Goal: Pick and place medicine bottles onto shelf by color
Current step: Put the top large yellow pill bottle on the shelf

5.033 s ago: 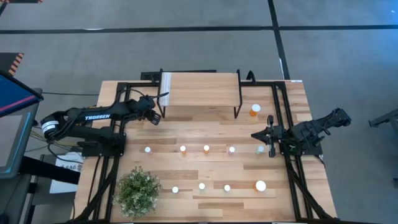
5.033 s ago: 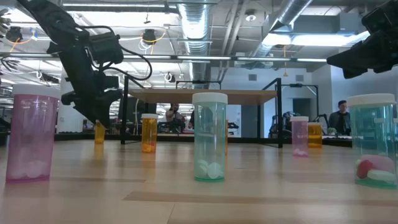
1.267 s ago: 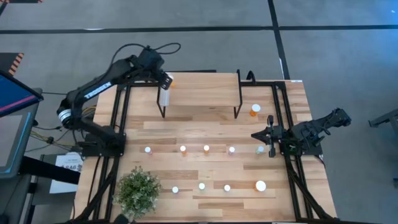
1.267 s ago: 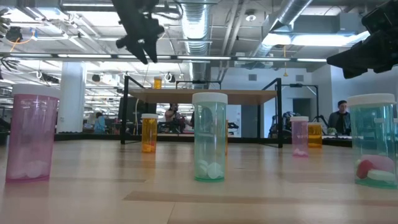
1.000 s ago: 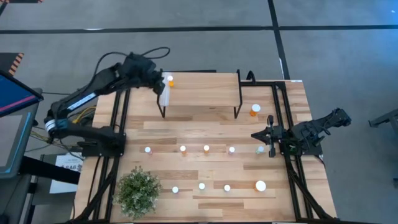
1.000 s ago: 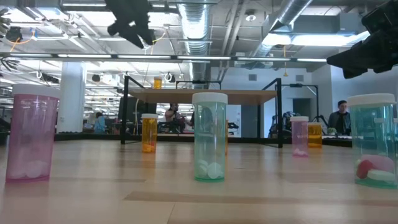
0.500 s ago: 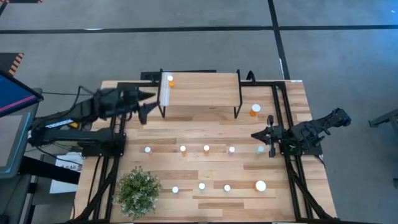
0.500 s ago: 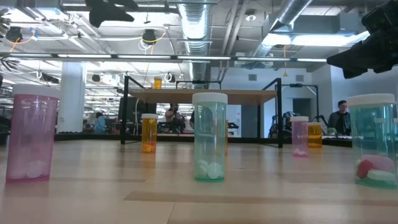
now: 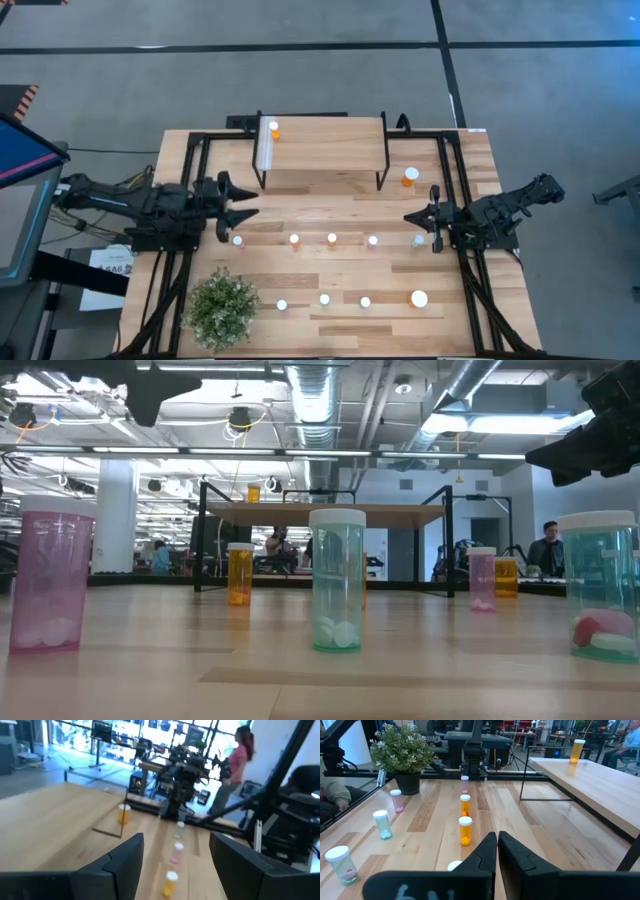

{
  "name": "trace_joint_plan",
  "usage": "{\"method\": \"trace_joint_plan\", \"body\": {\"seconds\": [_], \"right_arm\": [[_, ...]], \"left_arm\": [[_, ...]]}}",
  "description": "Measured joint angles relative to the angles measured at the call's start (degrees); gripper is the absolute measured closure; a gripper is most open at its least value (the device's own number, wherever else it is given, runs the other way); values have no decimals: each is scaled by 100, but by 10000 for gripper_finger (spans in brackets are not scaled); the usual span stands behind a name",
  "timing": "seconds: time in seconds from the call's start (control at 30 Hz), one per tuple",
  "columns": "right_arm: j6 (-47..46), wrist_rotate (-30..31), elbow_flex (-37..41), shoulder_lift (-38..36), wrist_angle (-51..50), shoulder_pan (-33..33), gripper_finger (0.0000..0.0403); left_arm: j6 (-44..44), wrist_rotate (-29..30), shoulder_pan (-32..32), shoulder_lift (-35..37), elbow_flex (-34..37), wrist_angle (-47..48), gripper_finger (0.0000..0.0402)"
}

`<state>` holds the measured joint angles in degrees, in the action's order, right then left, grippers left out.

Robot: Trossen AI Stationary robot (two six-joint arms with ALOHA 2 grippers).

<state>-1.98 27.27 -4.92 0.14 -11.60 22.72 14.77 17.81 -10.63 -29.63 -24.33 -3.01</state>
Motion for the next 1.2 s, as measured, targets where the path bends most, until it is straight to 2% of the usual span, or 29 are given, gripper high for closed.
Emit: {"method": "trace_joint_plan", "body": {"seconds": [0.23,0.37,0.67,0.93,1.03,1.13,1.2], "right_arm": [[0,0,1,0,0,2,361],[148,0,0,2,1,0,361],[121,2,24,2,261,1,361],[-559,8,18,0,1393,0,361],[-538,14,18,2,1885,0,361],[-151,137,4,20,2553,-17,361],[84,168,-91,33,2661,-50,361]], "left_arm": [[128,192,-687,-98,19,-102,187],[87,539,-1037,-305,19,-220,187],[-267,691,-1324,-546,14,-815,187],[-458,695,-1369,-802,12,-1169,187],[-467,696,-1369,-793,10,-1207,187],[-489,696,-1369,-784,10,-1212,187],[-506,701,-1369,-785,10,-1203,187]]}}
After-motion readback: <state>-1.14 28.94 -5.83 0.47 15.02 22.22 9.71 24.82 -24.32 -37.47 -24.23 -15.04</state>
